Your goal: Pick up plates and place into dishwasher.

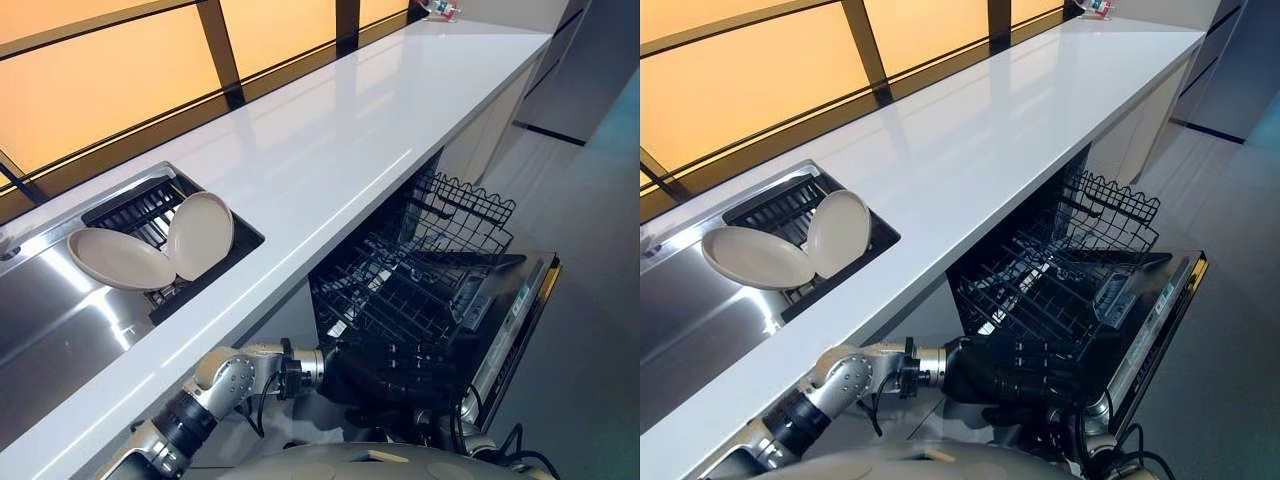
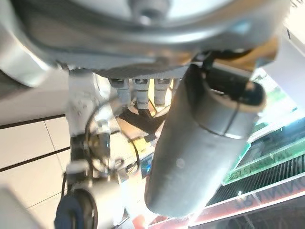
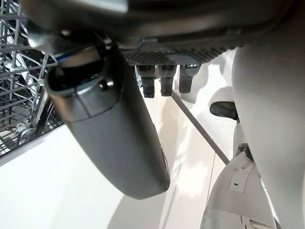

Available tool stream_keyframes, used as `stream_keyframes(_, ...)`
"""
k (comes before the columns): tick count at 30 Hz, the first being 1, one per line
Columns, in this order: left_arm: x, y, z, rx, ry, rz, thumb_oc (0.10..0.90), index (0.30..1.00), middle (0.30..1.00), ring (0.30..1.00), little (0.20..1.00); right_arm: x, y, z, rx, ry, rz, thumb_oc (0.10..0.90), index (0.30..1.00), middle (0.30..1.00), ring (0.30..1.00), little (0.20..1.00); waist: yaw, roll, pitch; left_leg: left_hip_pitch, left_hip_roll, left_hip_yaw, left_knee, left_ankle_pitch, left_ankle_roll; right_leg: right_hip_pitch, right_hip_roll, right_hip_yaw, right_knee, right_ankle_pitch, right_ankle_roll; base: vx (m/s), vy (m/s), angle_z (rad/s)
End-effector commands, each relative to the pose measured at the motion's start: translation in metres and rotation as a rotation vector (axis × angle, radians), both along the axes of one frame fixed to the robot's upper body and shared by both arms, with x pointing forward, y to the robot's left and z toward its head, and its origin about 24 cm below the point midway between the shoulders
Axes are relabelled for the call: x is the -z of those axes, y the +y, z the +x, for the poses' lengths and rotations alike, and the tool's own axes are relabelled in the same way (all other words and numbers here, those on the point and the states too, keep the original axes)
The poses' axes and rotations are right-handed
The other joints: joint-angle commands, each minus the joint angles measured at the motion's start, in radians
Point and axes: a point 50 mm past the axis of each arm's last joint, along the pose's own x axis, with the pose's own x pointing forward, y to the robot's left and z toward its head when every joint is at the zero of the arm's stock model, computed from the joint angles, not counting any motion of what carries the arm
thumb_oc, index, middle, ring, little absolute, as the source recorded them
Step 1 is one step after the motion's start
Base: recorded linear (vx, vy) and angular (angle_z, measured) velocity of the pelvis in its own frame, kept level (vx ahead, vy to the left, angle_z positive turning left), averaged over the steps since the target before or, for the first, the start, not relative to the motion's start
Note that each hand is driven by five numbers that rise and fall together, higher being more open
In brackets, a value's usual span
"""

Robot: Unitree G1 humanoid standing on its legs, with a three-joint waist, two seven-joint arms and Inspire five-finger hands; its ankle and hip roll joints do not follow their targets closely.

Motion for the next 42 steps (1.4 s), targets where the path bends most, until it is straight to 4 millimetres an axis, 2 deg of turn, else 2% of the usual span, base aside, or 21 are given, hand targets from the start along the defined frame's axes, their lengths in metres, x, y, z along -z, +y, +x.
stream_keyframes(1,-0.069,-0.024,0.013,0.035,-0.089,-0.332,0.800,0.900,0.900,0.900,0.900,0.006,-0.010,-0.020,0.015,0.084,-0.024,0.800,0.900,0.900,0.900,0.900,0.005,-0.014,0.009,0.001,-0.065,-0.034,0.007,-0.046,0.052,0.051,-0.009,-0.010,0.009,-0.008,0.045,-0.01,-0.003,0.15)
stream_keyframes(6,-0.106,-0.006,0.040,-0.152,-0.386,-0.398,0.800,0.900,0.900,0.900,0.900,0.007,-0.008,-0.025,0.023,0.095,-0.022,0.800,0.900,0.900,0.900,0.900,0.015,-0.016,-0.001,0.000,-0.066,-0.041,0.007,-0.046,0.052,0.054,-0.013,-0.021,0.009,-0.010,0.044,-0.01,-0.002,0.03)
stream_keyframes(11,-0.139,0.023,0.068,-0.364,-0.655,-0.385,0.800,0.900,0.900,0.900,0.900,0.008,-0.008,-0.029,0.033,0.108,-0.024,0.800,0.900,0.900,0.900,0.900,0.025,-0.019,-0.010,-0.001,-0.067,-0.047,0.007,-0.044,0.050,0.059,-0.014,-0.032,0.009,-0.013,0.040,0.00,-0.010,0.02)
stream_keyframes(21,-0.221,0.093,0.106,-0.875,-0.913,-0.450,0.800,0.900,0.900,0.900,0.900,0.011,-0.002,-0.033,0.031,0.143,-0.027,0.800,0.900,0.900,0.900,0.900,0.041,-0.020,-0.034,-0.008,-0.067,-0.053,0.007,-0.032,0.040,0.060,-0.015,-0.063,0.009,-0.017,0.032,0.00,-0.026,0.07)
stream_keyframes(26,-0.262,0.125,0.116,-1.127,-1.097,-0.349,0.800,0.900,0.900,0.900,0.900,0.011,-0.002,-0.030,0.039,0.155,-0.027,0.800,0.900,0.900,0.900,0.900,0.046,-0.013,-0.048,-0.010,-0.068,-0.051,0.007,-0.033,0.032,0.061,-0.013,-0.072,0.009,-0.026,0.029,0.02,-0.021,0.10)
stream_keyframes(29,-0.291,0.153,0.122,-1.386,-1.210,-0.198,0.800,0.900,0.900,0.900,0.900,0.011,-0.004,-0.029,0.050,0.166,-0.029,0.800,0.900,0.900,0.900,0.900,0.046,-0.005,-0.058,-0.012,-0.066,-0.048,0.007,-0.033,0.027,0.059,-0.010,-0.075,0.009,-0.031,0.027,0.01,-0.007,0.02)
stream_keyframes(33,-0.317,0.180,0.131,-1.582,-1.339,0.079,0.800,0.900,0.900,0.900,0.900,0.011,-0.009,-0.028,0.045,0.175,-0.040,0.800,0.900,0.900,0.900,0.900,0.046,0.005,-0.070,-0.015,-0.065,-0.042,0.007,-0.032,0.021,0.056,-0.006,-0.076,0.009,-0.034,0.026,0.00,0.000,0.00)
stream_keyframes(34,-0.319,0.183,0.132,-1.598,-1.348,0.125,0.800,0.900,0.900,0.900,0.900,0.010,-0.010,-0.028,0.045,0.176,-0.042,0.800,0.900,0.900,0.900,0.900,0.046,0.007,-0.071,-0.016,-0.065,-0.040,0.007,-0.032,0.021,0.056,-0.006,-0.077,0.009,-0.035,0.027,0.00,0.000,0.00)
stream_keyframes(36,-0.323,0.194,0.140,-1.642,-1.413,0.329,0.800,0.900,0.900,0.900,0.900,0.010,-0.012,-0.029,0.045,0.181,-0.047,0.800,0.900,0.900,0.900,0.900,0.043,0.012,-0.074,-0.017,-0.065,-0.038,0.007,-0.030,0.019,0.055,-0.005,-0.077,0.009,-0.035,0.028,0.00,0.000,0.00)
stream_keyframes(38,-0.333,0.216,0.147,-1.665,-1.498,0.574,0.800,0.900,0.900,0.900,0.900,0.011,-0.016,-0.031,0.048,0.188,-0.057,0.800,0.900,0.900,0.900,0.900,0.040,0.019,-0.077,-0.017,-0.066,-0.035,0.007,-0.028,0.019,0.054,-0.004,-0.076,0.009,-0.032,0.031,0.02,0.009,0.01)
stream_keyframes(39,-0.335,0.217,0.147,-1.669,-1.506,0.592,0.800,0.900,0.900,0.900,0.900,0.011,-0.015,-0.031,0.050,0.188,-0.056,0.800,0.900,0.900,0.900,0.900,0.040,0.018,-0.077,-0.018,-0.066,-0.034,0.007,-0.028,0.019,0.053,-0.004,-0.077,0.009,-0.032,0.031,0.04,0.014,0.01)
stream_keyframes(41,-0.342,0.239,0.150,-1.662,-1.571,0.816,0.800,0.900,0.900,0.900,0.900,0.011,-0.020,-0.034,0.061,0.196,-0.063,0.800,0.900,0.900,0.900,0.900,0.036,0.026,-0.078,-0.018,-0.066,-0.030,0.007,-0.026,0.018,0.052,-0.004,-0.077,0.009,-0.029,0.036,0.06,0.012,0.02)
stream_keyframes(42,-0.343,0.241,0.151,-1.660,-1.577,0.832,0.800,0.900,0.900,0.900,0.900,0.011,-0.020,-0.034,0.062,0.197,-0.063,0.800,0.900,0.900,0.900,0.900,0.037,0.026,-0.079,-0.012,-0.065,-0.031,0.007,-0.037,0.017,0.057,-0.003,-0.075,0.009,-0.039,0.038,0.08,0.017,0.03)
